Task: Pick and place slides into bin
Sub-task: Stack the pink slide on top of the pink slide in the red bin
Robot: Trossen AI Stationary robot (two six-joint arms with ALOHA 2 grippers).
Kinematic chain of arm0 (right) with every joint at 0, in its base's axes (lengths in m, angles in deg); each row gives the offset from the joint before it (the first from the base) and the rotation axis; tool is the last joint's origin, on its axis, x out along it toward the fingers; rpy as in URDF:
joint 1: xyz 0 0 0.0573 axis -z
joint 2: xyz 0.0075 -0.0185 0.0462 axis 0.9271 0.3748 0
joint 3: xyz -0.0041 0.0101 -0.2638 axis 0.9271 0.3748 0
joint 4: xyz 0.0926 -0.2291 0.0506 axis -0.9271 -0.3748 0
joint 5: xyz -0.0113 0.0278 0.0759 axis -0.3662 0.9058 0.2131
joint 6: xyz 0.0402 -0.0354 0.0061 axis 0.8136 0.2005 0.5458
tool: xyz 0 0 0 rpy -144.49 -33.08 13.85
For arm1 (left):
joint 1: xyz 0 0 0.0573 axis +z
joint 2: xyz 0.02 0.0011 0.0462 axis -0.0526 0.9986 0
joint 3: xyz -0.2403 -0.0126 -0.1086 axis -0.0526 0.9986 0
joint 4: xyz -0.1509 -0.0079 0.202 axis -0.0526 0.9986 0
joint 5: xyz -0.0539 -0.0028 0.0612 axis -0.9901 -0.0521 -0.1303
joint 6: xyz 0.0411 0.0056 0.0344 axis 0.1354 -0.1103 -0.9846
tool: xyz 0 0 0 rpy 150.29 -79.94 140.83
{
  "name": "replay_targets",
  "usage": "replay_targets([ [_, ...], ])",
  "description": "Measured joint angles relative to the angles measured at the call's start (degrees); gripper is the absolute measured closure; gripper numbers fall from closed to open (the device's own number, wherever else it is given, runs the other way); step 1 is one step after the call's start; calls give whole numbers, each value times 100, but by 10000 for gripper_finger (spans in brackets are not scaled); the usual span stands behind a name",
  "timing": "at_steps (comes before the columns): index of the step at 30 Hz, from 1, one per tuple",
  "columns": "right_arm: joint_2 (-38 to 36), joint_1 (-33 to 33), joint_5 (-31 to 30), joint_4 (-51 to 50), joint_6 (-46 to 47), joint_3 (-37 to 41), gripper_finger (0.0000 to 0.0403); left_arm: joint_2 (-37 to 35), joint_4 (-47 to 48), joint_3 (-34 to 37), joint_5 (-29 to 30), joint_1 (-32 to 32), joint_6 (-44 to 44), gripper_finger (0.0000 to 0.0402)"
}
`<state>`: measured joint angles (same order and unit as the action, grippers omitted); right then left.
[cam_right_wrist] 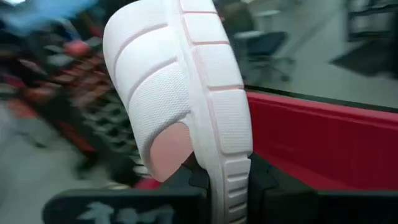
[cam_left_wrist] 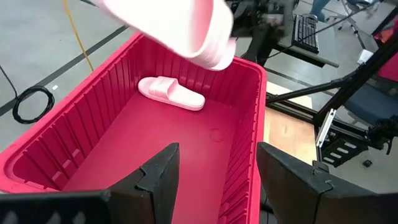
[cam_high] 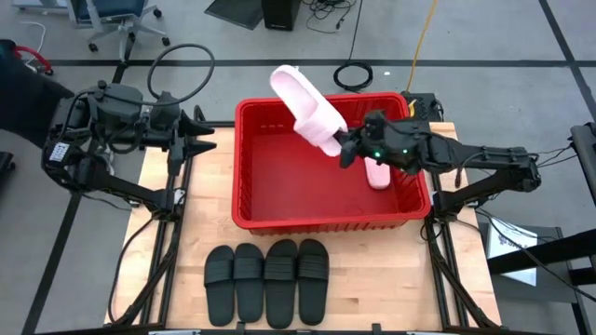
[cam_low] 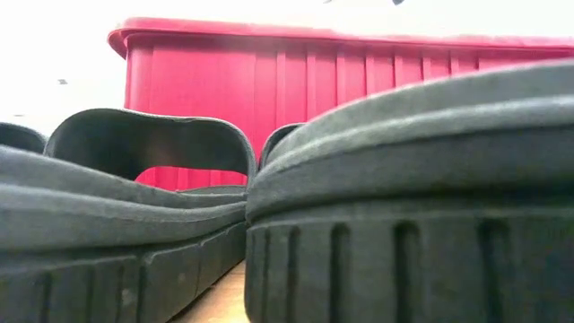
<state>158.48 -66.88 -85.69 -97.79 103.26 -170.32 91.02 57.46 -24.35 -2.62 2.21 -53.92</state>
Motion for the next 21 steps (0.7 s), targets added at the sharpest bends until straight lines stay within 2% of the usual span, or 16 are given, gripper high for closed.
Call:
replay_targets([
  [6, 1, -66, 302, 632, 464, 0, 377, 2, 0, 0, -200, 1, -285, 195],
  [10, -4, -163, 707, 1033, 354, 0, 377, 34, -47, 0, -216, 2, -500, 195],
  [15, 6, -207, 1574, 1080, 291, 0, 377, 153, -707, 0, -298, 0, -494, 195],
  [21, 13, -324, 1870, 1079, 146, 2, 377, 438, -1195, 0, -609, -2, -243, 195],
])
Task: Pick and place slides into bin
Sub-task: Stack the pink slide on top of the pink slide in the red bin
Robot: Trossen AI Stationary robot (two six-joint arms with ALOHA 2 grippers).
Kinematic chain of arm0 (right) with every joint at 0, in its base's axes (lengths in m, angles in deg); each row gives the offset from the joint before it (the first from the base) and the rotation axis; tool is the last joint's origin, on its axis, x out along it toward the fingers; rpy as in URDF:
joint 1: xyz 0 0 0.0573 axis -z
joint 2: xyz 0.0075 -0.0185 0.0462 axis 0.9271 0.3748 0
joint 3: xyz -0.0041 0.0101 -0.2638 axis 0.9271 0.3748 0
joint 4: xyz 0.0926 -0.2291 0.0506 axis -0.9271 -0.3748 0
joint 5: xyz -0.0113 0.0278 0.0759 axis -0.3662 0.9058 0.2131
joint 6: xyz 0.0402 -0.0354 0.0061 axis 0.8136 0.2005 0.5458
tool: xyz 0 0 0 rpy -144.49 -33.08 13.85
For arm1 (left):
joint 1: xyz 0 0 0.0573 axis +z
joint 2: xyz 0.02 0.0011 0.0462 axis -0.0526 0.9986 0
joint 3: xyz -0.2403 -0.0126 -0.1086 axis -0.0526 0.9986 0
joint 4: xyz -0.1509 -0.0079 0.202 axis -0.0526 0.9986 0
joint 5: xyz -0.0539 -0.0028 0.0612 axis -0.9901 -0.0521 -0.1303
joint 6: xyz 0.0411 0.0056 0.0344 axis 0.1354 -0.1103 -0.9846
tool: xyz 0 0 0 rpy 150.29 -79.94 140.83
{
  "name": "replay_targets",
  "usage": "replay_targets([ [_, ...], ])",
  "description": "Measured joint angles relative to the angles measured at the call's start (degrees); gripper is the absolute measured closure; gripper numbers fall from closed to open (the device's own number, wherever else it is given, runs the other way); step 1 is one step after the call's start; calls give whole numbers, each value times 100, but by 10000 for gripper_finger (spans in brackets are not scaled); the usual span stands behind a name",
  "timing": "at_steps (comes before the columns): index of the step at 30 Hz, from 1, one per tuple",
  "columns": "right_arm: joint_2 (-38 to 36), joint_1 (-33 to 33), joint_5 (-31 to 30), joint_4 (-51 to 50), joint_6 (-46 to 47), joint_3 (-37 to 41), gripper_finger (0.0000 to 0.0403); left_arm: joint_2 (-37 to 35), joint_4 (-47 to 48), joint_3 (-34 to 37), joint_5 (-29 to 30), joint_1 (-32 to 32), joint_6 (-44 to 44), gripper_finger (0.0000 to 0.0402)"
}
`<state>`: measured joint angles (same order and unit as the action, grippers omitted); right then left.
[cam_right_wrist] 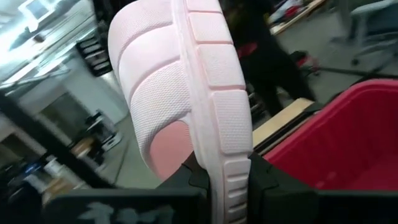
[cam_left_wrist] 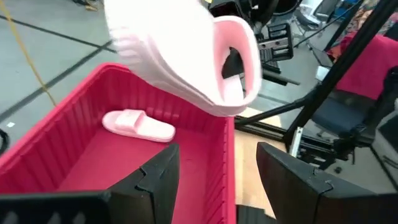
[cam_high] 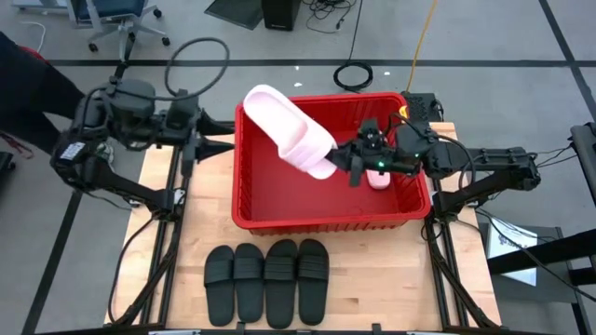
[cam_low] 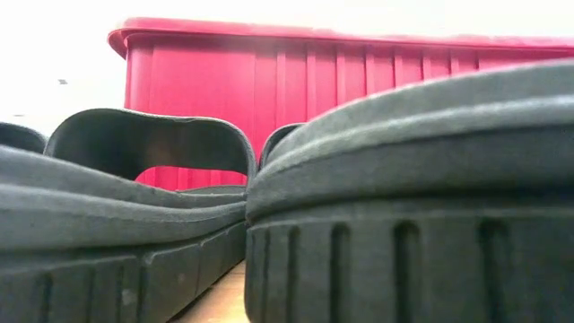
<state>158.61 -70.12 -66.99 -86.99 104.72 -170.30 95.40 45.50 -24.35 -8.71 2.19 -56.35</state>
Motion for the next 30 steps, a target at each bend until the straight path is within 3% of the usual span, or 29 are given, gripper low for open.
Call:
replay_targets([
  [4, -4, -2, 490, -43, 57, 0, 377, 168, -413, 0, -86, 3, 222, 195],
  [11, -8, -26, 826, -220, -40, 2, 377, 460, -1501, 0, -600, 3, 676, 195],
  [20, -8, -26, 1132, -181, -160, 3, 377, 907, -1788, 0, -921, -12, 1015, 203],
  [24, -11, -26, 1129, -175, -196, 9, 377, 979, -1810, -7, -1010, -8, 995, 248],
  [30, -15, -26, 1140, -127, -222, 9, 375, 906, -1788, -2, -952, 6, 772, 352],
])
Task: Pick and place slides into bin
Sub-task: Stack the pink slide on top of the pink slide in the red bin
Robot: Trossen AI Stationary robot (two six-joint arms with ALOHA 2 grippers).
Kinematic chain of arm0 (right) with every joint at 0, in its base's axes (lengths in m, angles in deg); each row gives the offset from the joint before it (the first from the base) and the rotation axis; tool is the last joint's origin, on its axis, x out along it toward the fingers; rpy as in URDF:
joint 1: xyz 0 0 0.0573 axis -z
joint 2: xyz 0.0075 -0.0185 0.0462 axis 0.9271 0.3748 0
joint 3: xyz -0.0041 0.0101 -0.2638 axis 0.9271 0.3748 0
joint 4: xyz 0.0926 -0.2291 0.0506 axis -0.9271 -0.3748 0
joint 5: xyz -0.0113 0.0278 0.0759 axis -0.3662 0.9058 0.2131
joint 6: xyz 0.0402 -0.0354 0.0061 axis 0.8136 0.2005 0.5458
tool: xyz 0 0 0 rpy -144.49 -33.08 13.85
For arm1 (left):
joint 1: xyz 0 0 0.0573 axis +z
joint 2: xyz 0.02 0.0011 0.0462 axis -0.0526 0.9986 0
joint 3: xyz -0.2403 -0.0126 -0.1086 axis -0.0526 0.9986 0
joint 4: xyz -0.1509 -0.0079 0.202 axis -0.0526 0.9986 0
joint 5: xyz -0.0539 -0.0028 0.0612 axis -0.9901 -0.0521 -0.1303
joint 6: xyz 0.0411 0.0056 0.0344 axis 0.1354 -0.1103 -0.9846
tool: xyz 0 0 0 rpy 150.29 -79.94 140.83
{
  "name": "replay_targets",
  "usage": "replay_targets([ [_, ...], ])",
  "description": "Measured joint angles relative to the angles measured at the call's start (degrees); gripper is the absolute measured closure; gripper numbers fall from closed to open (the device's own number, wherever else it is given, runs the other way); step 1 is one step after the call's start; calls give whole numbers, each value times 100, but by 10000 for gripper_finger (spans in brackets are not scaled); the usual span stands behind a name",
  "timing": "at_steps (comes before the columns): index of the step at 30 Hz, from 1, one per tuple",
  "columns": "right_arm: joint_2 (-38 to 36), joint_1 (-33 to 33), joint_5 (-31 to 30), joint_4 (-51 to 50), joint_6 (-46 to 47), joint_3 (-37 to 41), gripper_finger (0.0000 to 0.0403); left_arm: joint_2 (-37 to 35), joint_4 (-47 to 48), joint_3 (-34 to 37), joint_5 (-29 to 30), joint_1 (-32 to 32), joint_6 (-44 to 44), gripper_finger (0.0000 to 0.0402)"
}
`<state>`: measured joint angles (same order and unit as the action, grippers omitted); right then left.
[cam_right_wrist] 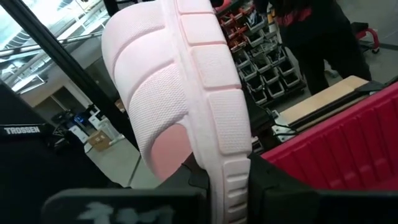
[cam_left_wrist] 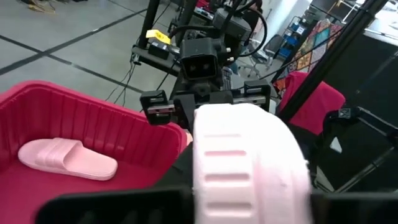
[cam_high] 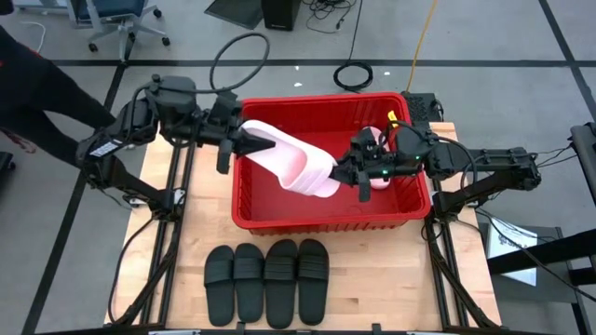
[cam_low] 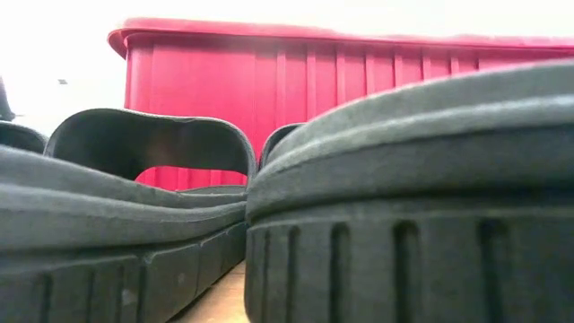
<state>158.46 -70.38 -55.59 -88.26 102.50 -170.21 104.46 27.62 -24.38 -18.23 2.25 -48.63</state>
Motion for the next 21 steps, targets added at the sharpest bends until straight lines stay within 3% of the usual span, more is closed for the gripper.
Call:
replay_targets([
  [5, 4, 2, -33, 57, 44, -5, 349, -77, 4, 10, 48, 60, -3, 359],
  [12, -4, 4, -9, 47, 48, -13, 350, -94, 2, 11, -41, 71, 24, 357],
  [21, -9, 7, 622, 238, 348, -13, 338, -159, 4, 11, -303, 69, -654, 359],
])
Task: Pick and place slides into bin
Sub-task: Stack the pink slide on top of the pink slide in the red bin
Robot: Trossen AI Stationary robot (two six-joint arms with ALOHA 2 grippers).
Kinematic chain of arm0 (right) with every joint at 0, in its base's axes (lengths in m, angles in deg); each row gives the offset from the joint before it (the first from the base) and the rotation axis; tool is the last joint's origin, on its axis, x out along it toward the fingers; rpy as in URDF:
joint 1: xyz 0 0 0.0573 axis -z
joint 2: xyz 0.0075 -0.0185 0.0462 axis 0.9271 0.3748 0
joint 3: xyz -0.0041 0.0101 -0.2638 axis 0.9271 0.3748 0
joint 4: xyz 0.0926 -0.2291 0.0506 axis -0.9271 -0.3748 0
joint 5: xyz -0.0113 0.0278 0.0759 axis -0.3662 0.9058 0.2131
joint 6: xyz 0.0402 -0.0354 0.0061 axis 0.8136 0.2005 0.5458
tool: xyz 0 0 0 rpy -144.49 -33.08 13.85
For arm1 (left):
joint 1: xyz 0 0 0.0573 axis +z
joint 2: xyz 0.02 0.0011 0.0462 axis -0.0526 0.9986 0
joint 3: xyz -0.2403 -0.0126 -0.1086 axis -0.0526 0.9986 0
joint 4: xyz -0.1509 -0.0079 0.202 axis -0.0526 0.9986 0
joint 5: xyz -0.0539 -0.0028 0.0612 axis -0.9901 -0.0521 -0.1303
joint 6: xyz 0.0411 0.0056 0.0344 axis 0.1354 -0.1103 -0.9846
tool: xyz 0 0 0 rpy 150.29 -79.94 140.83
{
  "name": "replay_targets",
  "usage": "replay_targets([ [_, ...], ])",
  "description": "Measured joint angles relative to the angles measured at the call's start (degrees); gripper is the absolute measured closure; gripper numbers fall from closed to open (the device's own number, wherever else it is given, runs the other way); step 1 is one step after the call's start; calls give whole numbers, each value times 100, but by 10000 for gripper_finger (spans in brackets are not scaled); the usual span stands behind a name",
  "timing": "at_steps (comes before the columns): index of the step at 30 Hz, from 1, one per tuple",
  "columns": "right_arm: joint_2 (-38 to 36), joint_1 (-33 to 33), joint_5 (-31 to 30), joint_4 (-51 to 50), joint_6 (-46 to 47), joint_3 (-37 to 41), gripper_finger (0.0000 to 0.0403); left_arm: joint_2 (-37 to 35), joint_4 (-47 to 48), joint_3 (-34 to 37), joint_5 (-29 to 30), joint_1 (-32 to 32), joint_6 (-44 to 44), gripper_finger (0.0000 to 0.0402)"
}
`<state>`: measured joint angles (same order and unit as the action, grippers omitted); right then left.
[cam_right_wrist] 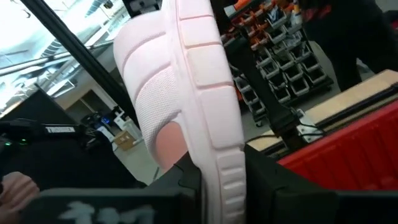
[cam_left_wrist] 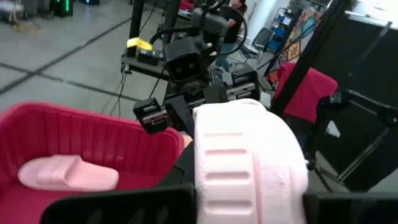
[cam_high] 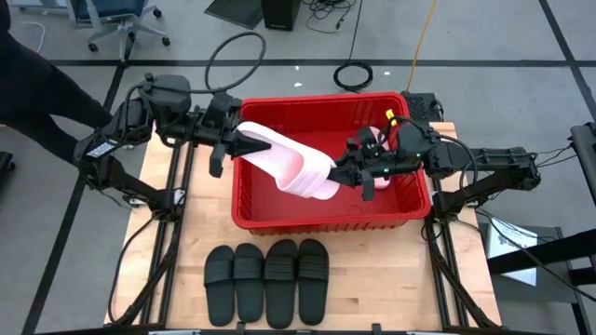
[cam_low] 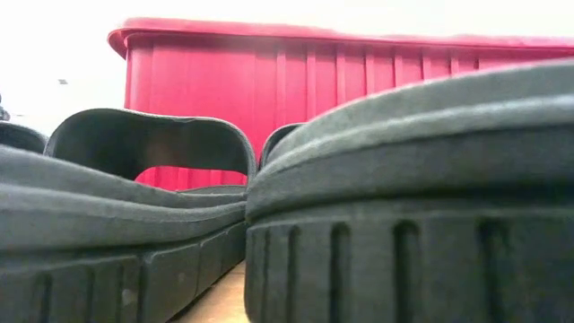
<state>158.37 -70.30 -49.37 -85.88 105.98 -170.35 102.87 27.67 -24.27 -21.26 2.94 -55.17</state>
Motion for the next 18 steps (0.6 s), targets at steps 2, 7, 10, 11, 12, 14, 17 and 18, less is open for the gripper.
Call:
replay_targets([
  [2, -1, 30, 52, 66, 6, 2, 331, -44, 50, 0, -1, 0, -216, 359],
  [7, -43, 206, 113, 234, 87, 17, 308, -267, 629, -10, 277, 5, -724, 359],
  [10, -94, 317, 170, 523, 264, 0, 292, -459, 1241, -11, 556, 2, -1148, 359],
  [11, -121, 357, 240, 556, 376, 0, 286, -492, 1231, -11, 674, -4, -1359, 359],
  [12, -125, 400, 338, 622, 511, 0, 280, -522, 1180, -11, 806, -6, -1599, 359],
  [14, -102, 484, 561, 709, 835, 0, 268, -612, 1293, -11, 1089, -35, -2154, 357],
  [17, -32, 570, 714, 835, 1357, 2, 252, -696, 1205, -16, 1462, -115, -2813, 356],
  [18, -25, 592, 733, 859, 1537, 2, 246, -700, 1195, -22, 1554, -131, -3008, 358],
])
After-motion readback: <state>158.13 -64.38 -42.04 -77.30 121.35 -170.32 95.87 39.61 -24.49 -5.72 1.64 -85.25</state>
